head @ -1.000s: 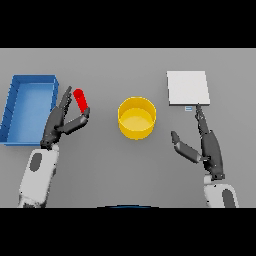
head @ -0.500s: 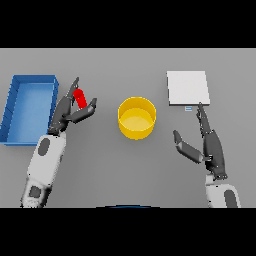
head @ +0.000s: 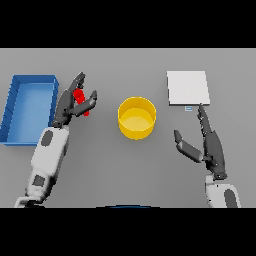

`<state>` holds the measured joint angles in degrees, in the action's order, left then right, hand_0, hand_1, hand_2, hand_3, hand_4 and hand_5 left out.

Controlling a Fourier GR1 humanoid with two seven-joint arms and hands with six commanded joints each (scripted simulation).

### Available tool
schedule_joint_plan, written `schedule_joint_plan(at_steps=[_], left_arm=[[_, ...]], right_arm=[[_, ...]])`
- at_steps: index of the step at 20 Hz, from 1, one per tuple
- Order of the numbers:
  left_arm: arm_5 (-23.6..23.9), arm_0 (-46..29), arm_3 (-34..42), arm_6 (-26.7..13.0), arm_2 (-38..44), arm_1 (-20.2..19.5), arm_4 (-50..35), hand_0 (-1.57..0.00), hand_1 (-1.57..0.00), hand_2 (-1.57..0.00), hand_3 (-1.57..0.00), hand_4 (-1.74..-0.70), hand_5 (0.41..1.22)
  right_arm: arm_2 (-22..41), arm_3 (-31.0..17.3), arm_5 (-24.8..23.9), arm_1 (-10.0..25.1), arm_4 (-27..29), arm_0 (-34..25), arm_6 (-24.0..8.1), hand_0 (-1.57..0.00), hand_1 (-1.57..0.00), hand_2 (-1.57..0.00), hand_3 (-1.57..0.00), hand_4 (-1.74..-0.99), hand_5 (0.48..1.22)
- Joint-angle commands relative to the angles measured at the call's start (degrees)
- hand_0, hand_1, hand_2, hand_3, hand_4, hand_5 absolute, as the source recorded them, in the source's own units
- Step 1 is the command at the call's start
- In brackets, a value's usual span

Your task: Pick up the red beaker and tilt it to pour out 1 green nut into yellow bowl. Pick up the yellow bowl and place it on the metallic measuring scale.

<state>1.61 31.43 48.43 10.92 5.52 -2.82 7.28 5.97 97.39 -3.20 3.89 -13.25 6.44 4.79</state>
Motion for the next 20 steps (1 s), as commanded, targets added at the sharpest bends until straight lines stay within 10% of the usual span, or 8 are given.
schedule_joint_plan(at_steps=[1, 3, 8, 20], left_arm=[[0.11, 0.58, -1.03, -0.24, 0.73, 0.27, -0.63, -0.29, -0.33, -0.36, -0.29, -1.45, 0.783], [1.99, 1.40, -2.31, -0.80, 0.88, 0.68, 0.12, -0.66, -0.70, -0.73, -0.72, -1.50, 0.941], [1.55, 1.82, -2.63, -0.41, -1.21, -0.03, 1.68, -1.27, -1.29, -1.30, -1.19, -1.54, 1.129], [4.75, 1.68, 6.70, -1.51, -3.29, -0.03, -0.09, -1.55, -1.55, -1.55, -1.54, -1.72, 1.114]], right_arm=[[0.07, 0.47, -0.35, 0.05, -0.42, 0.04, 0.00, 0.00, 0.00, 0.00, 0.00, -1.258, 0.644], [0.07, 0.51, -0.21, 0.16, -0.42, -0.30, -0.46, 0.00, 0.00, 0.00, 0.00, -1.255, 0.644], [-0.06, 1.01, -0.01, 0.30, -0.05, 1.02, 0.25, 0.00, 0.00, 0.00, 0.00, -1.254, 0.644], [0.74, 1.24, -0.86, -0.26, -1.57, 0.72, 0.22, 0.00, 0.00, 0.00, 0.00, -1.263, 0.654]])
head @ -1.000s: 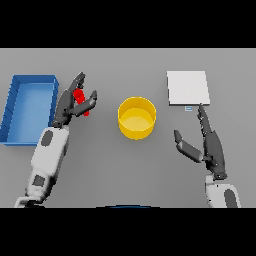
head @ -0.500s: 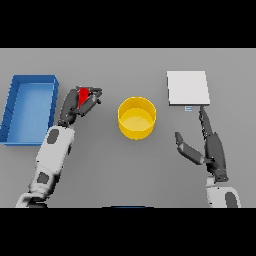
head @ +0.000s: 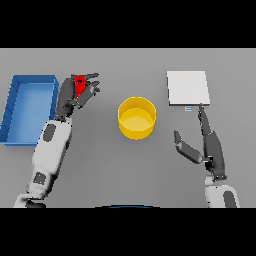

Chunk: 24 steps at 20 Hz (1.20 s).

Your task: Pick up the red beaker and tilt it to pour out 1 green nut into yellow bowl. Pick up the yellow bowl and place it on the metallic measuring scale.

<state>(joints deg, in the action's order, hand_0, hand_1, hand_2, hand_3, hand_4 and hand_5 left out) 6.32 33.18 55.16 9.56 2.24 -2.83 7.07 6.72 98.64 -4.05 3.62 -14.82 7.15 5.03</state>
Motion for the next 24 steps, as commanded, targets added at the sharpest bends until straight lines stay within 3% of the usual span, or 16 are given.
schedule_joint_plan(at_steps=[1, 4, 11, 15, 22, 24], left_arm=[[-0.46, -0.16, 1.70, -0.85, -1.42, -1.20, 1.16, -1.55, -1.56, -1.56, -1.55, -1.72, 1.114], [-1.69, 1.02, 4.93, -7.67, -7.61, -4.17, 6.84, -1.56, -1.56, -1.56, -1.56, -1.73, 1.124], [-2.73, 2.36, 7.53, -15.93, -15.76, -6.42, 13.41, -1.57, -1.57, -1.57, -1.56, -1.73, 1.114], [-2.82, 6.08, 6.59, -21.53, -23.60, -9.07, 23.05, -1.57, -1.57, -1.57, -1.57, -1.74, 1.133], [-7.64, 13.53, 3.86, -23.55, -35.17, -13.46, 35.53, -1.57, -1.57, -1.57, -1.57, -1.74, 1.190], [-10.06, 15.60, 3.14, -22.57, -37.74, -14.53, 37.67, -1.57, -1.57, -1.57, -1.57, -1.65, 1.201]], right_arm=[[-0.13, 0.26, 0.20, 0.37, 0.09, 0.64, 0.29, 0.00, 0.00, 0.00, 0.00, -1.262, 0.658], [-0.07, -0.50, 0.16, 0.47, -0.31, -0.05, 0.13, 0.00, 0.00, 0.00, 0.00, -1.253, 0.666], [0.01, 0.59, 0.38, 0.83, -0.49, 0.45, -0.90, 0.00, 0.00, 0.00, 0.00, -1.254, 0.680], [0.59, 0.33, 0.53, -0.16, -0.30, 0.21, -1.15, 0.00, 0.00, 0.00, 0.00, -1.254, 0.687], [0.29, 1.11, 0.82, 0.23, 0.05, 0.39, -1.82, 0.00, 0.00, 0.00, 0.00, -1.274, 0.704], [0.19, 0.90, 1.02, 0.22, 0.41, 0.88, -1.09, 0.00, 0.00, 0.00, 0.00, -1.284, 0.705]])
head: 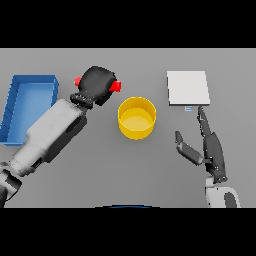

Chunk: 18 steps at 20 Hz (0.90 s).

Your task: Pick up the red beaker and tilt it to pour out 1 green nut into yellow bowl. Pick up the yellow bowl and place it on the metallic measuring scale.

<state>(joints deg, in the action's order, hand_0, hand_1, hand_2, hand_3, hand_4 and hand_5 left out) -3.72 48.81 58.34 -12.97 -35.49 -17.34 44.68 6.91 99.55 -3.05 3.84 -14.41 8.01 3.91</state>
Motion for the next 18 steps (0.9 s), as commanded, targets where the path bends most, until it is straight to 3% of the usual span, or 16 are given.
schedule_joint_plan(at_steps=[1, 5, 10, 18], left_arm=[[-1.12, 0.88, 0.23, 0.54, -1.31, -0.54, 1.00, -1.57, -1.57, -1.57, -1.57, -1.67, 1.205], [-6.83, 6.16, -2.39, 2.61, -7.37, -0.50, 5.01, -1.57, -1.57, -1.57, -1.28, -1.70, 1.215], [-10.82, 10.92, -5.48, 6.71, -15.04, 0.60, 9.73, -1.57, -1.57, -1.57, -1.47, -1.73, 1.219], [-15.25, 16.74, -6.91, 9.49, -25.43, 0.03, 16.41, -1.57, -1.57, -1.57, -1.55, -1.74, 1.221]], right_arm=[[-0.08, -0.80, -0.09, -0.34, 0.19, -0.37, 0.08, 0.00, 0.00, 0.00, 0.00, -1.283, 0.702], [-0.37, -0.94, -0.32, -1.29, 1.27, 0.07, 1.48, 0.00, 0.00, 0.00, 0.00, -1.292, 0.678], [-1.29, -1.63, -0.04, -1.93, 3.25, -0.56, 1.21, 0.00, 0.00, 0.00, 0.00, -1.291, 0.648], [-0.64, -2.08, -1.47, -2.44, 1.16, -0.17, 1.22, 0.00, 0.00, 0.00, 0.00, -1.278, 0.609]])
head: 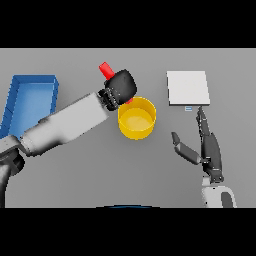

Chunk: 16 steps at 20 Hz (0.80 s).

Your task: Pick up the red beaker and tilt it to pour out 1 green nut into yellow bowl. Pick up the yellow bowl and place it on the metallic measuring scale.

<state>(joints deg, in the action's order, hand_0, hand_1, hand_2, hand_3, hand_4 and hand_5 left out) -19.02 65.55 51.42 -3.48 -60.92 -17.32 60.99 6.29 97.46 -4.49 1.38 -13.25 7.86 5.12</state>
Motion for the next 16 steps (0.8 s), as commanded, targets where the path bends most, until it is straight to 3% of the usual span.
schedule_joint_plan(at_steps=[1, 7, 12, 16], left_arm=[[0.29, 1.28, -1.22, 0.42, -0.61, 0.47, 0.54, -1.57, -1.57, -1.57, -1.56, -1.74, 1.221], [-0.08, 6.48, -6.84, 3.49, -6.60, 2.88, 3.84, -1.57, -1.57, -1.57, -1.57, -1.73, 1.221], [0.15, 9.48, -7.63, 6.59, -11.44, 3.12, 5.95, -1.57, -1.57, -1.57, -1.57, -1.73, 1.221], [-0.20, 12.92, -7.25, 8.76, -12.65, 2.08, 5.75, -1.57, -1.57, -1.57, -1.57, -1.73, 1.221]], right_arm=[[0.23, -0.15, -0.54, -0.31, -0.64, -0.40, -0.25, 0.00, 0.00, 0.00, 0.00, -1.276, 0.600], [0.24, 0.00, -1.59, 0.17, -2.27, -0.04, -0.36, 0.00, 0.00, 0.00, 0.00, -1.225, 0.583], [0.26, -0.31, -1.23, 0.45, -2.14, -0.09, 0.90, 0.00, 0.00, 0.00, 0.00, -1.210, 0.592], [0.70, -1.23, -2.20, -0.04, -3.61, -0.97, -0.53, 0.00, 0.00, 0.00, 0.00, -1.206, 0.592]])
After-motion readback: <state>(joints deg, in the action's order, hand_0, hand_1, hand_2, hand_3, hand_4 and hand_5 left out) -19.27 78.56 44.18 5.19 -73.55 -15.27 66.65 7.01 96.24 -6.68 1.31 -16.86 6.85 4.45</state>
